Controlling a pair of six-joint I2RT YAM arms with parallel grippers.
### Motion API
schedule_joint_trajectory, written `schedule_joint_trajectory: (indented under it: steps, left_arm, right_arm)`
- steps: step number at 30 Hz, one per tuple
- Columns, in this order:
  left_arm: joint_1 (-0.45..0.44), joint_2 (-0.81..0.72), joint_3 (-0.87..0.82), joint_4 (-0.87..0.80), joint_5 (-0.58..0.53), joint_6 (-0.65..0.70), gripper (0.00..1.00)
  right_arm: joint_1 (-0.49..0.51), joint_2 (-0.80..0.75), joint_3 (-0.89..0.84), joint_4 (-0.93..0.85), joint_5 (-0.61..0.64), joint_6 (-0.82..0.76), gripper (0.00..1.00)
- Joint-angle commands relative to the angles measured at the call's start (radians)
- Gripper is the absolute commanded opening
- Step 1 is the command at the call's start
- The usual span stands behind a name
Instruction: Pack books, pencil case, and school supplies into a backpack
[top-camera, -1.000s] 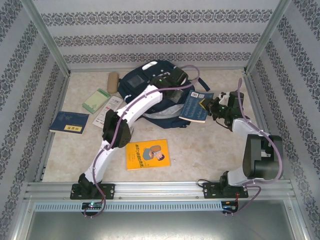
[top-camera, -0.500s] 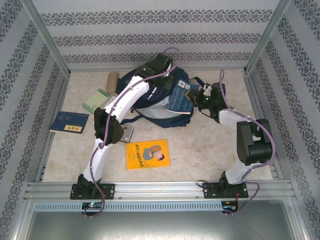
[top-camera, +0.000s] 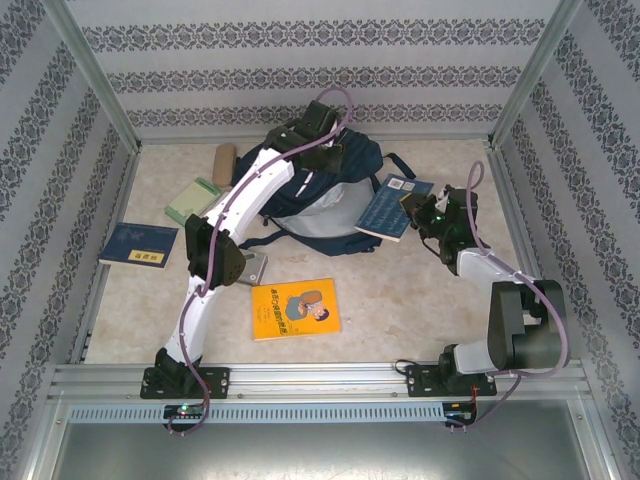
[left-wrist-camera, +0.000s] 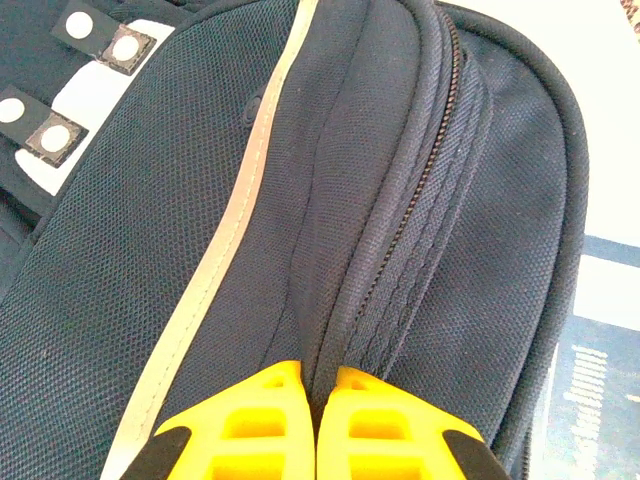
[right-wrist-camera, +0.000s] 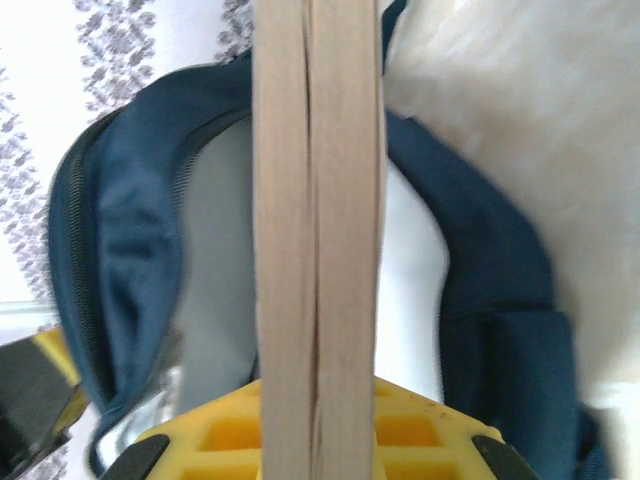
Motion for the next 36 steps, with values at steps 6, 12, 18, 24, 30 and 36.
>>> schedule_joint_trajectory:
  steps: [6,12,18,24,30,36]
  left_arm:
    - [0.015,-0.073,0.070,0.117,0.089,-0.106,0.00]
    - [0.016,-0.082,0.069,0.128,0.122,-0.131,0.00]
    - [0.016,-0.085,0.068,0.132,0.135,-0.151,0.00]
    - [0.015,-0.085,0.068,0.147,0.156,-0.170,0.00]
    - [0.015,-0.089,0.065,0.146,0.171,-0.179,0.00]
    - [0.015,-0.085,0.063,0.148,0.174,-0.178,0.00]
  right_arm:
    - [0.118,0.174,0.168,0.106,0.011,0.001,0.00]
    - [0.196,0.381,0.316,0.297,0.074,0.136,0.00]
    - [0.262,0.597,0.457,0.411,0.184,0.254,0.00]
    - [0.343,0.749,0.595,0.468,0.366,0.313,0.00]
    - [0.383,0.894,0.788,0.417,0.406,0.339,0.00]
    - [0.394,0.966,0.893,0.336,0.369,0.328,0.32]
